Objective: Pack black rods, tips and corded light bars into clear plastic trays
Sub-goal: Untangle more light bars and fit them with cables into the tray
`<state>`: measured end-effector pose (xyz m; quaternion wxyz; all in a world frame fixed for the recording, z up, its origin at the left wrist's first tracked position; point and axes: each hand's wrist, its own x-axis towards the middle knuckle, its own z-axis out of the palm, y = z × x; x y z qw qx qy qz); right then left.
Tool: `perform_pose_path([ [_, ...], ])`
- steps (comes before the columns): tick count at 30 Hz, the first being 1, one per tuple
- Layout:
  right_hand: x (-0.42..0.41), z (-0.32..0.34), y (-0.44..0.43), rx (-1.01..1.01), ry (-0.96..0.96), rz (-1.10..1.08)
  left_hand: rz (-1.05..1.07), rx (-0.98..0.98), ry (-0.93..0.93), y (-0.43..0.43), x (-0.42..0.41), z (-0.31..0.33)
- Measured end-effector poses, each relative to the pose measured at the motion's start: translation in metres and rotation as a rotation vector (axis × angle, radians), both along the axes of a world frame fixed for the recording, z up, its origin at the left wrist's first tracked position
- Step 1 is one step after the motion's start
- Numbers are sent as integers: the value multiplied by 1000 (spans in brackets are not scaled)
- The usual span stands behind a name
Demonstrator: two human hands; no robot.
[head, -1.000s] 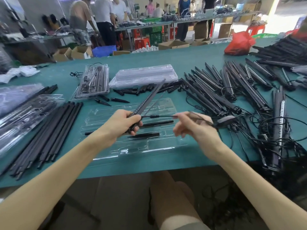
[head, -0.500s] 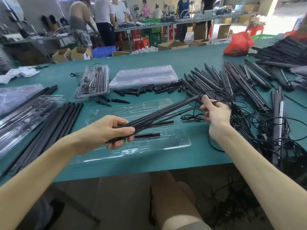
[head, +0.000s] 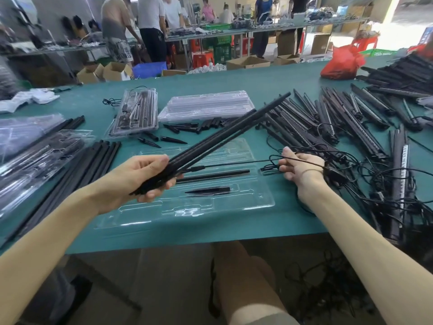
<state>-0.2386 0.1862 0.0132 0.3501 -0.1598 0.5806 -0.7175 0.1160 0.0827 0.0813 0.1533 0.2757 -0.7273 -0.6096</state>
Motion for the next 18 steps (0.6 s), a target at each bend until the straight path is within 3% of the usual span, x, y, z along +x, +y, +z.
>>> perform_pose_path([
  [7,0,-1,7,-32,3,28,53,-162,-64,3,5,-11],
  [13,0,-1,11,-102,-40,81,-64,-312,-117,-6,20,-6],
  [18,0,-1,11,-35,49,138,9,-436,-103,-5,21,-17],
])
